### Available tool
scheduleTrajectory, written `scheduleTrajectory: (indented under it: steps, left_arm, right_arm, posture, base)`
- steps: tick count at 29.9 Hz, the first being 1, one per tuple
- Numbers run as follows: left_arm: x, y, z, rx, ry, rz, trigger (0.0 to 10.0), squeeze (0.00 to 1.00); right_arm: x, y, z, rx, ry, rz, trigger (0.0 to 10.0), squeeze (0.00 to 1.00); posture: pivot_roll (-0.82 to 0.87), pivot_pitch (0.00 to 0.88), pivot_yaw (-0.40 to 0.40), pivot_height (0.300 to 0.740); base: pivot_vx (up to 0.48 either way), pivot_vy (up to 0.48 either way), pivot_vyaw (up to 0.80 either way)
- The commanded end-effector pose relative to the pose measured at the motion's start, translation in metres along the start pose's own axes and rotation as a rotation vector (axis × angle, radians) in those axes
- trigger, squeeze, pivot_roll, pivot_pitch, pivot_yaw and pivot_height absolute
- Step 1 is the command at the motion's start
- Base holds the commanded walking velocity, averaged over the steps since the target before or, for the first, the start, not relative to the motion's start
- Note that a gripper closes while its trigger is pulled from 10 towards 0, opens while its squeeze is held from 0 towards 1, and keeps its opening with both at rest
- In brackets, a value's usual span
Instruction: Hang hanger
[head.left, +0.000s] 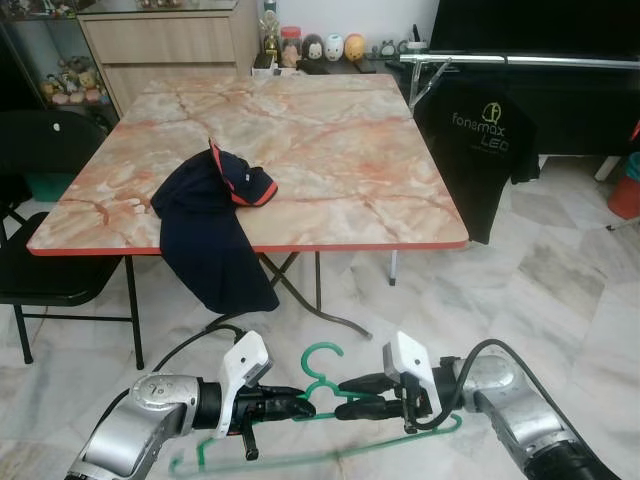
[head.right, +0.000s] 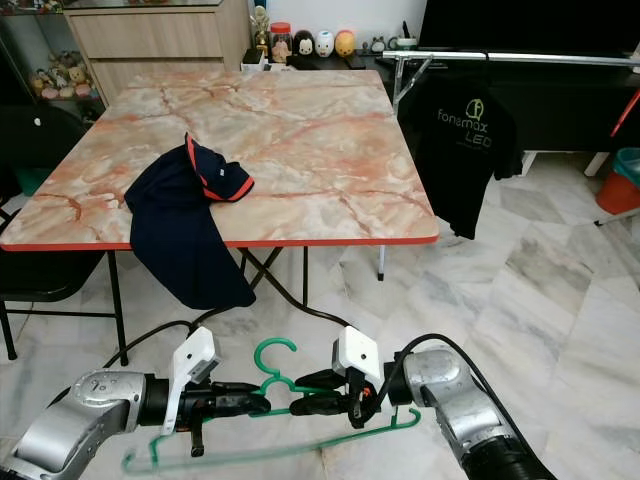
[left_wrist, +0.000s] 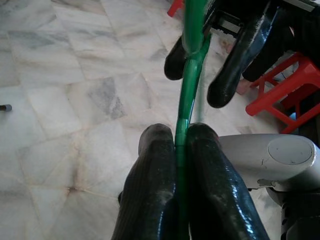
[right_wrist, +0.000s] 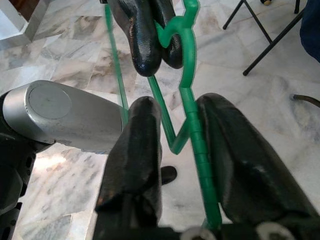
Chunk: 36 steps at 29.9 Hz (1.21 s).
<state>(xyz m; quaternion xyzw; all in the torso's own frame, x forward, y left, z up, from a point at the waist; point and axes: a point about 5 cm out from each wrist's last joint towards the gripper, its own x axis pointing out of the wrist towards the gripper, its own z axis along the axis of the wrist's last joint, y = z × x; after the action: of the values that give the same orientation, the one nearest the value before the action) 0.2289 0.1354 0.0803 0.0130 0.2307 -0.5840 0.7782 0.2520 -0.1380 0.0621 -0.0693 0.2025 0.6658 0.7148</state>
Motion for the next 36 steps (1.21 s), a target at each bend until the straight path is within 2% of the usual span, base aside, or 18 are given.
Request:
scheduleTrajectory:
  steps: [1,4,11,12,13,14,18,24,26,27,28,30,31,32,35,36]
  left_arm:
    - [-0.007,0.007,0.002,0.008,0.001,0.067,0.0,0.0]
    - [-0.009,0.008,0.001,0.01,0.007,0.073,0.0,0.0]
    - [-0.014,0.008,-0.003,0.029,0.036,0.068,0.0,0.0]
    - [-0.017,0.009,-0.005,0.031,0.049,0.068,0.0,0.0]
    - [-0.018,0.009,-0.007,0.034,0.059,0.066,0.0,0.0]
    - [-0.018,0.009,-0.007,0.034,0.059,0.066,0.0,0.0]
    - [-0.022,0.01,-0.01,0.039,0.077,0.065,0.0,0.0]
    - [-0.023,0.011,-0.015,0.043,0.099,0.078,0.0,0.0]
    - [-0.025,0.015,-0.022,0.053,0.122,0.118,0.0,0.0]
    - [-0.025,0.015,-0.022,0.053,0.122,0.118,0.0,0.0]
    - [-0.027,0.019,-0.027,0.07,0.141,0.158,0.4,0.0]
    - [-0.027,0.02,-0.029,0.079,0.148,0.175,0.4,0.0]
    - [-0.028,0.026,-0.034,0.083,0.153,0.234,8.0,0.0]
    - [-0.03,0.034,-0.04,0.093,0.158,0.32,10.0,0.0]
    - [-0.031,0.043,-0.047,0.099,0.145,0.427,10.0,0.0]
    - [-0.033,0.049,-0.056,0.065,0.139,0.521,10.0,0.0]
  right_arm:
    - [0.003,0.003,0.005,-0.019,-0.019,0.041,10.0,1.0]
    - [0.001,0.001,0.004,-0.023,-0.011,0.021,10.0,1.0]
    - [-0.005,-0.012,-0.002,-0.039,0.024,-0.112,10.0,1.0]
    - [-0.008,-0.021,-0.004,-0.06,0.055,-0.202,10.0,0.0]
    - [-0.011,-0.026,-0.006,-0.073,0.075,-0.257,10.0,0.0]
    - [-0.011,-0.026,-0.006,-0.073,0.075,-0.257,10.0,0.0]
    - [-0.017,-0.038,-0.009,-0.082,0.1,-0.383,10.0,0.0]
    - [-0.018,-0.043,-0.006,-0.076,0.049,-0.444,10.0,0.0]
    - [-0.021,-0.049,-0.006,-0.087,0.04,-0.528,10.0,0.0]
    - [-0.021,-0.049,-0.006,-0.087,0.04,-0.528,10.0,0.0]
    - [-0.023,-0.053,-0.007,-0.083,0.03,-0.584,10.0,0.0]
    - [-0.024,-0.054,-0.007,-0.08,0.028,-0.602,10.0,0.0]
    - [-0.024,-0.055,-0.01,-0.07,0.024,-0.635,10.0,0.0]
    - [-0.023,-0.055,-0.014,-0.058,0.027,-0.679,10.0,0.0]
    - [-0.021,-0.055,-0.022,-0.024,0.031,-0.742,10.0,0.0]
    - [-0.021,-0.055,-0.032,0.028,0.044,-0.814,10.0,0.0]
  posture:
    - [0.02,0.0,-0.043,0.74]
    - [0.01,0.0,-0.042,0.74]
    - [0.01,0.0,-0.042,0.74]
    - [0.01,0.0,-0.043,0.74]
    - [0.01,0.0,-0.043,0.74]
    - [0.01,0.0,-0.043,0.74]
    - [0.01,0.0,-0.044,0.74]
    - [0.01,0.0,-0.044,0.74]
    - [0.01,0.0,-0.043,0.74]
    - [0.01,0.0,-0.043,0.74]
    - [0.01,0.0,-0.042,0.74]
    - [0.01,0.0,-0.042,0.74]
    - [0.01,0.0,-0.042,0.74]
    - [0.01,0.0,-0.042,0.74]
    - [0.01,0.0,-0.042,0.74]
    - [0.01,0.0,-0.039,0.74]
  base:
    - [0.0,0.0,0.0]
    - [0.0,0.0,0.0]
    - [0.0,0.0,0.0]
    - [0.0,0.0,0.0]
    - [0.0,0.0,0.0]
    - [0.0,0.0,0.0]
    - [0.0,0.0,0.0]
    - [0.0,0.0,0.0]
    - [0.0,0.0,0.0]
    - [0.0,0.0,0.0]
    - [0.0,0.0,0.0]
    - [0.0,0.0,0.0]
    - [0.0,0.0,0.0]
    - [0.0,0.0,0.0]
    - [0.0,0.0,0.0]
    - [0.0,0.0,0.0]
